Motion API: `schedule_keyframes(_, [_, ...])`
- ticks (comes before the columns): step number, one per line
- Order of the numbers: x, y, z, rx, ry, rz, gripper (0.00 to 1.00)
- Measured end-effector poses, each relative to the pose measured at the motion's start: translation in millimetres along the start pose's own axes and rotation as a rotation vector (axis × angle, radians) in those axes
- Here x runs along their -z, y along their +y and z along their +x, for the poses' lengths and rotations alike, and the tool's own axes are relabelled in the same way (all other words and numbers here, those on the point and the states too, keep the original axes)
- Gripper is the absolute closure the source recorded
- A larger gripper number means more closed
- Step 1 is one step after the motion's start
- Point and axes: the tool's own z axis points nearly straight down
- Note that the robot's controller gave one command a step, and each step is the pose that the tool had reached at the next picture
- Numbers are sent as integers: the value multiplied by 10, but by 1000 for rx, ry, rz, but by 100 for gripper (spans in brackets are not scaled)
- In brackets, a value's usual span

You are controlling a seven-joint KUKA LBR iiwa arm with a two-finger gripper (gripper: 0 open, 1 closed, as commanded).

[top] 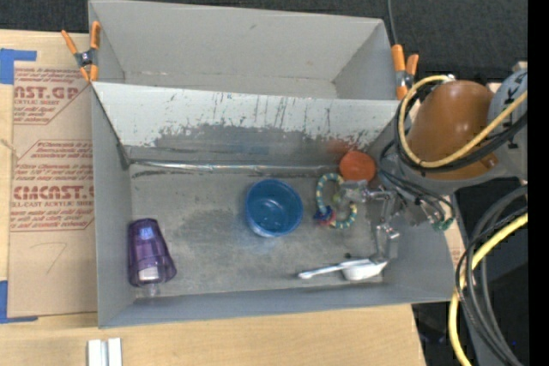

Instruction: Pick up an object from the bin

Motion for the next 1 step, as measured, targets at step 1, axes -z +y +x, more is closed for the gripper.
schedule_keyframes(1, [90, 292, 366, 110, -2, 3, 0])
